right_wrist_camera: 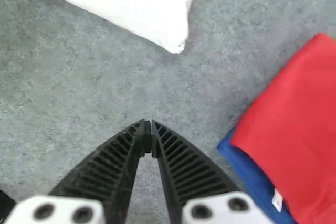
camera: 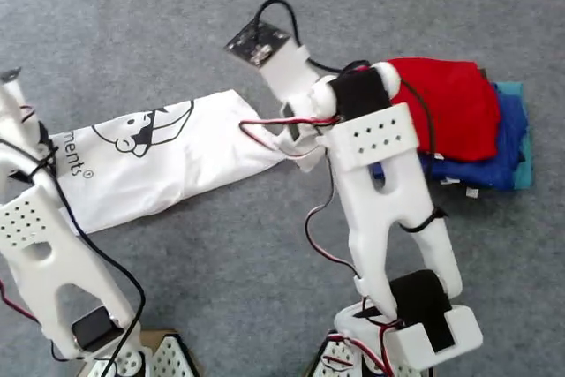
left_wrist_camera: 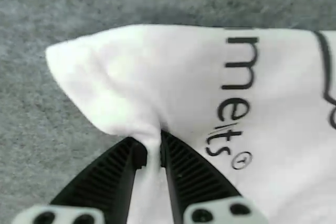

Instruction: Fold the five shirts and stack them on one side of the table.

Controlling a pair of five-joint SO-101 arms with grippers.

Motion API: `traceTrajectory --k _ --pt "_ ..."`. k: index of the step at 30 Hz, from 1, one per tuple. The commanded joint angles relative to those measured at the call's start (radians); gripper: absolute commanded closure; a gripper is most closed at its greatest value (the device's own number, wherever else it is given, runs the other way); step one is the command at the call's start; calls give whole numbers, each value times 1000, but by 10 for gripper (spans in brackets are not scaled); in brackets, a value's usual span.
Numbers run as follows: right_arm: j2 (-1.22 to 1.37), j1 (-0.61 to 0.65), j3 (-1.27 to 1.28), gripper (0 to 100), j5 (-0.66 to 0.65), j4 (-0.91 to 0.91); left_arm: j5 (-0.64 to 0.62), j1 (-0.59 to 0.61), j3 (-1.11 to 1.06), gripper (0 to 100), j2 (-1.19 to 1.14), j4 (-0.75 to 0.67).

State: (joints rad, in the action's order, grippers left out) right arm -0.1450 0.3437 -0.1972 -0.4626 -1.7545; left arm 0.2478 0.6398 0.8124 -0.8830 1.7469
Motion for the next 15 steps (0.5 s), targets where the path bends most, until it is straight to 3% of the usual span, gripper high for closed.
traceTrajectory --k 1,7,13,15 --pt "-58 -60 -140 984 3 0 -43 -96 -87 972 178 14" --pt "-85 -149 -315 984 0 3 -138 -254 -209 971 342 12" --pt "-81 -247 -285 984 -6 43 -236 -380 -220 971 422 12" --pt "-87 -308 -282 984 -86 43 -253 -426 -220 971 440 14"
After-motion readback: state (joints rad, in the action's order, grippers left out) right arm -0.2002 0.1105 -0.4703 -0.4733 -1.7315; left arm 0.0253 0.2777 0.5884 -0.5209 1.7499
